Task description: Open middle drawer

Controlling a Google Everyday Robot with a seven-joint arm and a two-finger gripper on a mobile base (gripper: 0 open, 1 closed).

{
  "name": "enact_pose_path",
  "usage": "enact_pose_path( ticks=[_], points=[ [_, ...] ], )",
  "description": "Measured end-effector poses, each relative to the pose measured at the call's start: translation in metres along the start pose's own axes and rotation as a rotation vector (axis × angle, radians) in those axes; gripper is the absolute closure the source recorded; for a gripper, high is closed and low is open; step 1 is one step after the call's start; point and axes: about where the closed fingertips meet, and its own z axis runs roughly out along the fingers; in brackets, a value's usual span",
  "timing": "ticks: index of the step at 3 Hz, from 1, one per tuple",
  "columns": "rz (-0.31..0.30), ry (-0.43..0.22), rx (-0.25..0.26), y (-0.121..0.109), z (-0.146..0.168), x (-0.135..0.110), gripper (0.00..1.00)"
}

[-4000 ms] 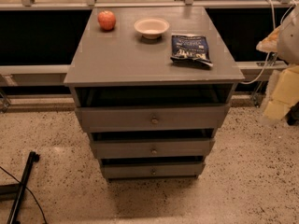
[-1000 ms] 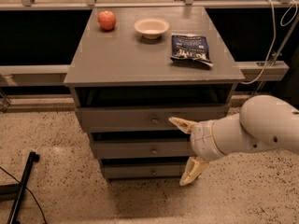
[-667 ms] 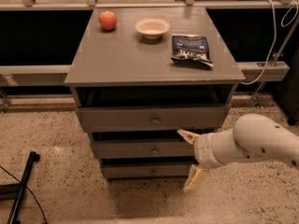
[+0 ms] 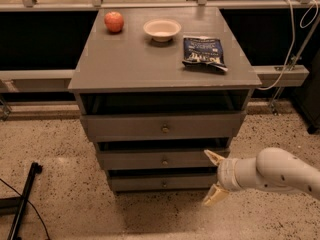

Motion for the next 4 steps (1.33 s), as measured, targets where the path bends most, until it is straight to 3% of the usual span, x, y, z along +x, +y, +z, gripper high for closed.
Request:
enact_pose_path(
  ticks=[1,2,4],
  points=[
    [-0.028,0.003,-0.008,0.001,0.006,0.007,0.0],
    [-0.075,0.051,-0.041,-0.008,0.019,0.02,0.0],
    [-0.206,0.155,-0.027,-0.05,0.076,0.078,0.0]
  ],
)
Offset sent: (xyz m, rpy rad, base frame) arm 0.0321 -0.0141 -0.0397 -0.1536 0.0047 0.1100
